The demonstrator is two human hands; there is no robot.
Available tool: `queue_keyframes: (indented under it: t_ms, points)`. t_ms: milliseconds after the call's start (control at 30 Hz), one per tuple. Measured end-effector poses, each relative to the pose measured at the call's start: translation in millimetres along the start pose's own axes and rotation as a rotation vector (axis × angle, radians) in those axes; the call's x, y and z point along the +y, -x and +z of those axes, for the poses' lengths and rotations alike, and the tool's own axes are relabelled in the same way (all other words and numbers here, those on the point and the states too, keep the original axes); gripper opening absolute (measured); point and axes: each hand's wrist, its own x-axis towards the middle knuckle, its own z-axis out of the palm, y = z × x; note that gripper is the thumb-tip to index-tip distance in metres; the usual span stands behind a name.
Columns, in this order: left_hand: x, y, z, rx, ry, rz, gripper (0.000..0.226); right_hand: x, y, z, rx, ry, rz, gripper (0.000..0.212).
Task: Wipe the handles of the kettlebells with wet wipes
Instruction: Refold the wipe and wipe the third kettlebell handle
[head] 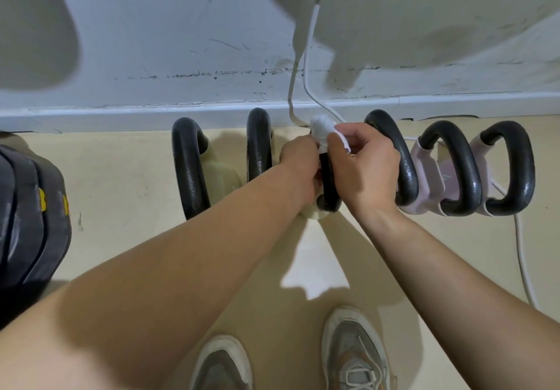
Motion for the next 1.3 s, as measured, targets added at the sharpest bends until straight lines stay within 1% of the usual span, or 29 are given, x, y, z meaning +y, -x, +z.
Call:
queue_keyframes:
  t_ms: [33, 100, 167, 233, 267, 300, 333, 400, 467, 533, 600, 633, 700, 733, 800, 833, 867, 900, 967, 1000, 1067, 1100, 1133, 1167, 1200, 1267, 1300]
  points:
    - [-0.5, -0.3, -0.8, -0.008, 0.042, -0.023, 0.028, 0.2, -0.5, 0.3, 0.004, -0.008, -0.013, 0.015]
    - [-0.4, 0.8, -1.9, -0.008, 0.033, 0.034, 0.029, 0.9, -2.9, 0.9, 0.01, -0.01, -0.021, 0.011]
    - [-2.2, 5.4, -1.8, 0.038, -0.113, 0.198, 0.034, 3.3, -7.6, 1.2, 0.023, -0.036, 0.004, 0.011]
    - [-4.4, 16.5, 0.5, 0.114, -0.289, 0.343, 0.033, 7.3, -13.9, -0.2, 0.04, -0.104, 0.055, 0.013]
    - [-5.6, 22.1, 2.0, 0.147, -0.316, 0.409, 0.032, 8.9, -16.6, -1.3, 0.045, -0.13, 0.067, 0.014]
    - [-5.7, 28.0, 2.8, 0.178, -0.32, 0.481, 0.036, 9.7, -18.7, -1.9, 0.051, -0.146, 0.068, 0.014]
    - [-5.5, 31.1, 2.5, 0.192, -0.313, 0.545, 0.044, 9.9, -20.7, -1.9, 0.061, -0.162, 0.065, 0.014]
    - [-6.0, 33.9, -0.4, 0.153, -0.316, 0.626, 0.058, 7.8, -22.7, -1.0, 0.093, -0.205, 0.078, 0.012]
    - [-5.7, 34.4, -2.7, 0.131, -0.409, 0.695, 0.056, 5.0, -24.4, -0.1, 0.112, -0.247, 0.097, 0.01]
    - [-5.9, 36.1, -4.9, 0.156, -0.507, 0.737, 0.042, 1.9, -25.6, -0.3, 0.109, -0.282, 0.099, 0.009]
    - [-3.2, 37.4, -5.8, 0.189, -0.505, 0.699, 0.023, -0.7, -27.1, -0.6, 0.104, -0.315, 0.079, 0.01]
    - [-1.8, 35.8, -5.9, 0.2, -0.492, 0.648, 0.018, -1.7, -27.6, -0.6, 0.1, -0.325, 0.067, 0.01]
    - [-1.6, 28.1, -4.2, 0.182, -0.407, 0.503, 0.02, -2.9, -28.4, -0.3, 0.076, -0.315, 0.044, 0.008]
    - [-1.4, 25.4, -1.6, 0.157, -0.301, 0.384, 0.019, -3.2, -28.3, -0.7, 0.049, -0.286, 0.037, 0.008]
    - [-0.8, 21.7, 5.0, 0.115, -0.067, 0.128, 0.018, -1.2, -27.3, -2.2, -0.025, -0.204, 0.048, 0.024]
    - [-0.7, 21.5, 8.1, 0.112, 0.011, 0.049, 0.023, 0.5, -26.7, -2.7, -0.07, -0.157, 0.063, 0.031]
    - [-1.5, 21.7, 8.7, 0.113, 0.061, 0.013, 0.029, 2.1, -26.5, -2.1, -0.125, -0.115, 0.089, 0.034]
    - [-3.0, 21.6, 8.6, 0.115, 0.1, -0.017, 0.033, 3.8, -26.5, -0.8, -0.185, -0.093, 0.131, 0.03]
    - [-3.2, 22.6, 10.5, 0.124, 0.13, -0.079, 0.037, 3.7, -25.6, 0.2, -0.305, -0.168, 0.263, 0.019]
    - [-2.0, 20.5, 9.7, 0.122, 0.154, -0.092, 0.037, 1.5, -25.7, -0.8, -0.357, -0.268, 0.35, 0.018]
    - [2.9, 17.4, 6.5, 0.12, 0.137, -0.066, 0.03, -2.7, -27.7, -6.4, -0.462, -0.53, 0.552, 0.027]
    - [5.5, 18.3, 5.0, 0.106, 0.13, -0.051, 0.025, -5.9, -28.5, -10.1, -0.519, -0.66, 0.632, 0.029]
    - [9.6, 20.8, 4.5, 0.098, 0.117, -0.048, 0.024, -9.1, -29.1, -12.2, -0.554, -0.723, 0.675, 0.029]
    - [13.3, 23.4, 5.7, 0.095, 0.09, -0.039, 0.026, -12.5, -29.1, -13.3, -0.566, -0.718, 0.681, 0.032]
    - [15.1, 25.3, 6.9, 0.089, 0.05, -0.005, 0.026, -14.0, -29.4, -11.6, -0.547, -0.614, 0.638, 0.037]
    - [11.8, 24.4, 9.6, 0.136, -0.045, 0.132, 0.014, -15.2, -26.4, -7.9, -0.487, -0.364, 0.485, 0.043]
    - [9.4, 24.0, 9.5, 0.176, -0.068, 0.195, 0.014, -13.8, -24.7, -6.4, -0.473, -0.295, 0.416, 0.044]
